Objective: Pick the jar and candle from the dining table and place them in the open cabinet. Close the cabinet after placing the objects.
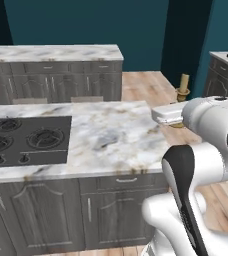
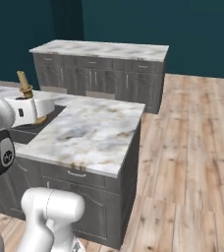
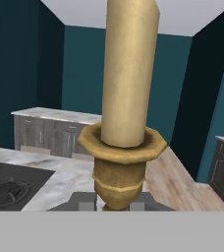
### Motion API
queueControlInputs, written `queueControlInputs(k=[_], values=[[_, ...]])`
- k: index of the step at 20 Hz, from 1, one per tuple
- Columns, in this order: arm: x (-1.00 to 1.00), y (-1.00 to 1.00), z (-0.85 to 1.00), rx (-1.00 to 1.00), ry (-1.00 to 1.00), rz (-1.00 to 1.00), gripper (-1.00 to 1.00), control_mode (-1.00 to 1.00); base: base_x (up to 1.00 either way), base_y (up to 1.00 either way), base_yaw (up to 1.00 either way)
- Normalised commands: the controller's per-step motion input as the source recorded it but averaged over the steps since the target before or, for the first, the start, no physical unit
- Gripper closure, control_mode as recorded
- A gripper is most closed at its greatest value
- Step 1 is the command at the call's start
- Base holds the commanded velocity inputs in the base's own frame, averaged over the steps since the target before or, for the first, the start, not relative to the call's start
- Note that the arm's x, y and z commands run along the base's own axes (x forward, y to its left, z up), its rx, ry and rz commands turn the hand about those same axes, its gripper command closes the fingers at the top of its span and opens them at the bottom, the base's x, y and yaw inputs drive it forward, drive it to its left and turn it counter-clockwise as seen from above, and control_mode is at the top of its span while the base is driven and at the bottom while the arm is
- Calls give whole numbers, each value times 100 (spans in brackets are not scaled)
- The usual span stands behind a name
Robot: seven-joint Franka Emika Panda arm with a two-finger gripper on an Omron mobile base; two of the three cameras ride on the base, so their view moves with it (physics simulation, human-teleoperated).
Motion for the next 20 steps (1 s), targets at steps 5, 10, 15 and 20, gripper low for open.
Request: queueControlInputs(k=[5, 10, 15, 20], values=[[0, 0, 0, 0, 0, 0, 100, 100, -42, 24, 36], [0, 0, 0, 0, 0, 0, 100, 100, -62, 37, 35], [0, 0, 0, 0, 0, 0, 100, 100, -67, 26, 34], [0, 0, 0, 0, 0, 0, 100, 100, -52, 6, 38]])
